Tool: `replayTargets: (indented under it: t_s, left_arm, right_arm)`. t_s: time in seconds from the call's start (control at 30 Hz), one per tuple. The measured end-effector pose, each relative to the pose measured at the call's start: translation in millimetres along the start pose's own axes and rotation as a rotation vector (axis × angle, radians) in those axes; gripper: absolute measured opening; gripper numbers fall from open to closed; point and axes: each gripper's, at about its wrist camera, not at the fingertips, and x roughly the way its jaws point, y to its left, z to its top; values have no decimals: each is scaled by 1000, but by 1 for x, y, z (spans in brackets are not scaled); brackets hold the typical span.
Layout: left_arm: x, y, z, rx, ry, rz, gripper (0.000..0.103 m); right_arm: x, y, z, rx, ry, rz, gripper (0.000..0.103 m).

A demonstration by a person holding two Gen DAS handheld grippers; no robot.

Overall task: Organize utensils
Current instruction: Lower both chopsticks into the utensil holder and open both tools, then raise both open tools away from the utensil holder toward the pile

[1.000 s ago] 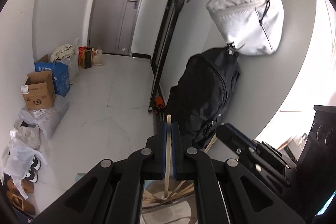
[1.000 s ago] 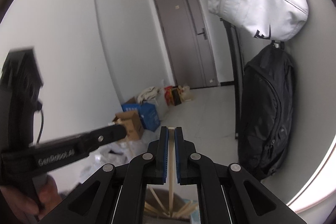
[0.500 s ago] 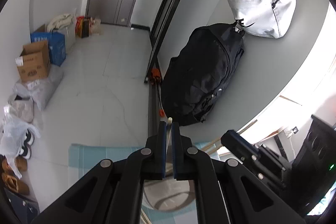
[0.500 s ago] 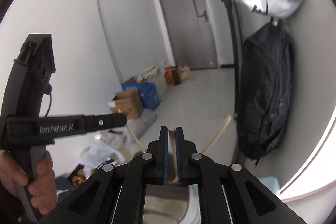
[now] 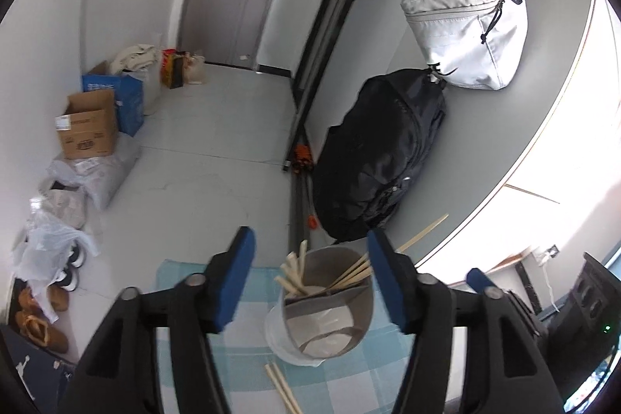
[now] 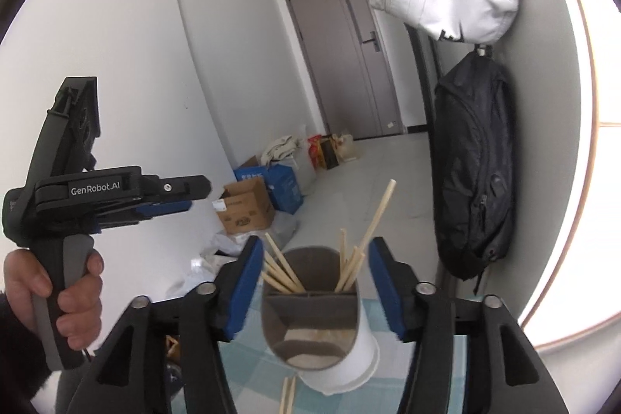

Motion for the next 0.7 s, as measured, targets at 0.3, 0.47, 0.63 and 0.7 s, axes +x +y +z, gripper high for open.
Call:
replayTargets:
  t_s: [0.3, 0.47, 0.63, 0.7]
  left_arm:
    - [-13, 4, -33, -18, -3, 68, 64]
    - [-16, 0, -53, -9, -6, 105, 64]
    - [-18, -3, -74, -2, -5, 125, 64]
    - [-17, -3, -81, 1, 0, 127, 64]
  right_arm:
    - [-25, 1, -22, 23, 9, -6, 82]
    - [-34, 6, -35, 18, 14, 3, 87]
    - [-36, 10, -50, 21, 26, 18, 92]
    - [-37, 11, -56, 19, 34, 20, 93]
